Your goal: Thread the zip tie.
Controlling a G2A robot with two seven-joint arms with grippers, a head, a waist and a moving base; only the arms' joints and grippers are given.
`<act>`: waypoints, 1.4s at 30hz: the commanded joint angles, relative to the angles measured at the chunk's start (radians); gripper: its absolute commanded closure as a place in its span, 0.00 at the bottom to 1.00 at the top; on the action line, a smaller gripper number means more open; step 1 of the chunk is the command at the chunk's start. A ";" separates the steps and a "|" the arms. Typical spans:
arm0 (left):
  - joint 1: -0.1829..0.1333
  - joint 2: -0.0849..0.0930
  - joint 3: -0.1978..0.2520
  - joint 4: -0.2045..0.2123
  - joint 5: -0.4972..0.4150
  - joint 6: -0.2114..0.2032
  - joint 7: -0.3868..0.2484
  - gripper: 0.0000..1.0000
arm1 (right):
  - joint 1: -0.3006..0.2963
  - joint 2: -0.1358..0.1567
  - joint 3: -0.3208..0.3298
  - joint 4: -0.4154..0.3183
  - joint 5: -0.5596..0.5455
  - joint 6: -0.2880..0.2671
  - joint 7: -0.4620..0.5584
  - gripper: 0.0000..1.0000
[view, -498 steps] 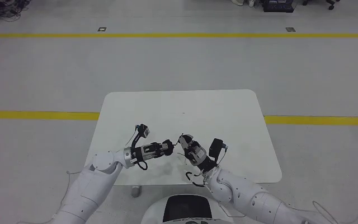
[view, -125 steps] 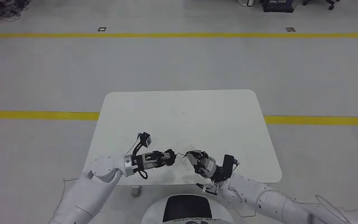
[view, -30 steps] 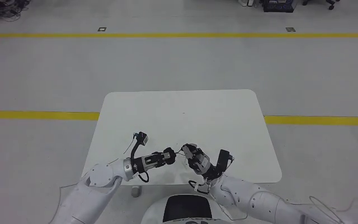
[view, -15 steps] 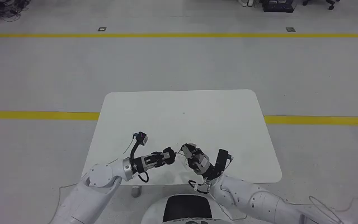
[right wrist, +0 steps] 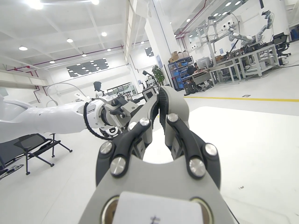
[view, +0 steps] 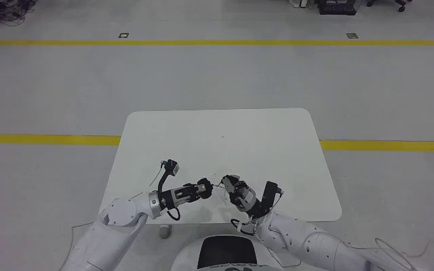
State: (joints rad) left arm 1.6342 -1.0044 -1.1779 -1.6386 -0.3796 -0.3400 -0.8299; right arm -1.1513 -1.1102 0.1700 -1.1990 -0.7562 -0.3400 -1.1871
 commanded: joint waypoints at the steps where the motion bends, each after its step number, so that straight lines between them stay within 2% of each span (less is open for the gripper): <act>1: -0.001 0.000 0.001 0.000 0.001 0.000 0.000 1.00 | 0.001 0.001 0.000 0.001 0.002 0.000 0.001 1.00; 20: -0.006 0.003 0.019 -0.005 0.023 0.000 -0.010 1.00 | 0.011 -0.003 0.000 0.013 -0.022 0.000 -0.006 1.00; 29: 0.003 0.003 0.008 -0.018 0.014 0.000 0.011 1.00 | 0.011 -0.001 0.000 0.027 -0.009 0.000 0.002 1.00; 39: 0.012 0.000 0.010 -0.038 0.078 0.000 0.055 1.00 | 0.007 -0.005 0.000 0.018 0.021 0.000 0.005 1.00; 42: 0.018 -0.001 0.007 -0.047 0.104 0.000 0.089 1.00 | 0.005 -0.007 0.000 0.017 0.035 0.000 0.009 1.00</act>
State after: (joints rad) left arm 1.6497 -1.0054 -1.1694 -1.6820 -0.2856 -0.3400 -0.7545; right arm -1.1453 -1.1170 0.1700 -1.1817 -0.7249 -0.3400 -1.1797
